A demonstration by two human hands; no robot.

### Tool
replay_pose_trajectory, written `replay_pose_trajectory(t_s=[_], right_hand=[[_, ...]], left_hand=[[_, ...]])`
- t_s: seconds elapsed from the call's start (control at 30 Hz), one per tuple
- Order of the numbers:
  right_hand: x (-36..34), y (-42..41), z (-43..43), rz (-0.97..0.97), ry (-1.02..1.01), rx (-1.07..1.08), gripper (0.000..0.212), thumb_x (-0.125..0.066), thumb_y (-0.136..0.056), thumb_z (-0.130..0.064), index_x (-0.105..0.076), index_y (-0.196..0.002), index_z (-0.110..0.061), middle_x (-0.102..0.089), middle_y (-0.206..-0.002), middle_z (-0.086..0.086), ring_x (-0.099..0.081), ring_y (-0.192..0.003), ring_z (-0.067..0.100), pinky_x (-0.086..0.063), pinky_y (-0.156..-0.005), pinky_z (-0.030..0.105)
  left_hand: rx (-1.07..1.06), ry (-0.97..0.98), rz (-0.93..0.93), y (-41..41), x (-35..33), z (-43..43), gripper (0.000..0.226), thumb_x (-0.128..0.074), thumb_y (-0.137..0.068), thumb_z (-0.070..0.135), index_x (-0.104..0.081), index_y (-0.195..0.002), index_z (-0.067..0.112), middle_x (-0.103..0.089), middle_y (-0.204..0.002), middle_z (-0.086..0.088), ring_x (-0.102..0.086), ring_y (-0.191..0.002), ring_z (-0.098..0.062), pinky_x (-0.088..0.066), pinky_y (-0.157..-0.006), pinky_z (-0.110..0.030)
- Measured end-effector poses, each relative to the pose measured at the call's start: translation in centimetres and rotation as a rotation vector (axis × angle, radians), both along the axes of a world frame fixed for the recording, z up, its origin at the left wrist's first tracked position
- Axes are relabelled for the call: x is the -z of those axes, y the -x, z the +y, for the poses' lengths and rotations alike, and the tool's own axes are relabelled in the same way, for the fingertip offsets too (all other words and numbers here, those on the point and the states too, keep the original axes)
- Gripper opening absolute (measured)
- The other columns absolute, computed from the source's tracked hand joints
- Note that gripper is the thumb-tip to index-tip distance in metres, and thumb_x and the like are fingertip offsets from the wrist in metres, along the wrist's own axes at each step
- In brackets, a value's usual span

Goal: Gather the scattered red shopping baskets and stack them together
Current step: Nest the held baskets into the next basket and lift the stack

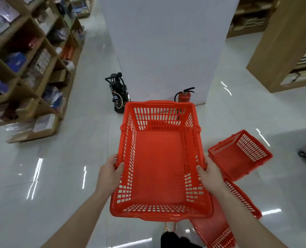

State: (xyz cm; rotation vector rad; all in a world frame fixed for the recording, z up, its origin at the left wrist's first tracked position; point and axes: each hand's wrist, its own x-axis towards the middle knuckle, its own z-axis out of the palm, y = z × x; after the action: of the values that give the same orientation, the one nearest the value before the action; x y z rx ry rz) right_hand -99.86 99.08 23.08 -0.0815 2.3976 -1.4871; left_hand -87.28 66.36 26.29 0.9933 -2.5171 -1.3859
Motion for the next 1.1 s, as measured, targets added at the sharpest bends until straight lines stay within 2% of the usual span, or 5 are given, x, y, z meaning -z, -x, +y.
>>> replay_pose_trajectory(t_s=[0.33, 0.53, 0.73, 0.87, 1.1], right_hand=[[1.3, 11.6, -0.2, -0.076, -0.099, 0.237, 0.041, -0.057, -0.094, -0.011, -0.054, -0.135, -0.017, -0.07, -0.107, -0.004, -0.066, -0.101, 0.017, -0.051, -0.094, 0.038], [2.4, 13.6, -1.9, -0.081, -0.042, 0.42, 0.048, -0.055, -0.095, -0.007, -0.05, -0.14, -0.018, -0.067, -0.121, -0.005, -0.063, -0.113, 0.017, -0.048, -0.102, 0.04], [5.0, 15.5, -6.4, -0.133, -0.081, 0.648, 0.034, -0.055, -0.093, -0.013, -0.059, -0.123, -0.028, -0.068, -0.099, -0.014, -0.066, -0.1, 0.017, -0.051, -0.094, 0.041], [7.2, 16.4, -12.2, -0.133, -0.179, 0.789, 0.039, -0.055, -0.091, -0.018, -0.054, -0.127, -0.032, -0.068, -0.098, -0.007, -0.066, -0.096, 0.022, -0.051, -0.092, 0.042], [12.3, 17.2, -25.8, -0.224, -0.015, 1.192, 0.036, -0.051, -0.097, -0.013, -0.053, -0.128, -0.031, -0.069, -0.102, -0.015, -0.068, -0.09, 0.006, -0.056, -0.084, 0.036]], left_hand=[[0.22, 0.02, -0.076, 19.6, -0.6, -1.9, 0.025, -0.058, -0.097, 0.038, -0.05, -0.12, 0.041, -0.066, -0.09, 0.025, -0.073, -0.07, -0.003, -0.06, -0.059, -0.028], [0.427, 0.074, -0.148, 29.6, 0.1, -3.5, 0.031, -0.058, -0.097, 0.032, -0.053, -0.128, 0.034, -0.069, -0.103, 0.011, -0.074, -0.073, -0.009, -0.062, -0.066, -0.038], [0.668, 0.145, -0.159, 39.2, 2.6, -6.6, 0.032, -0.058, -0.096, 0.03, -0.057, -0.128, 0.032, -0.073, -0.109, 0.006, -0.072, -0.081, -0.01, -0.06, -0.076, -0.042], [0.851, 0.162, -0.173, 46.2, 5.5, -9.4, 0.038, -0.058, -0.094, 0.027, -0.055, -0.132, 0.029, -0.071, -0.115, 0.0, -0.071, -0.089, -0.017, -0.058, -0.083, -0.046], [1.197, 0.236, -0.147, 56.7, 10.9, -13.2, 0.038, -0.06, -0.093, 0.023, -0.056, -0.131, 0.021, -0.07, -0.118, -0.003, -0.067, -0.102, -0.023, -0.051, -0.091, -0.04]])
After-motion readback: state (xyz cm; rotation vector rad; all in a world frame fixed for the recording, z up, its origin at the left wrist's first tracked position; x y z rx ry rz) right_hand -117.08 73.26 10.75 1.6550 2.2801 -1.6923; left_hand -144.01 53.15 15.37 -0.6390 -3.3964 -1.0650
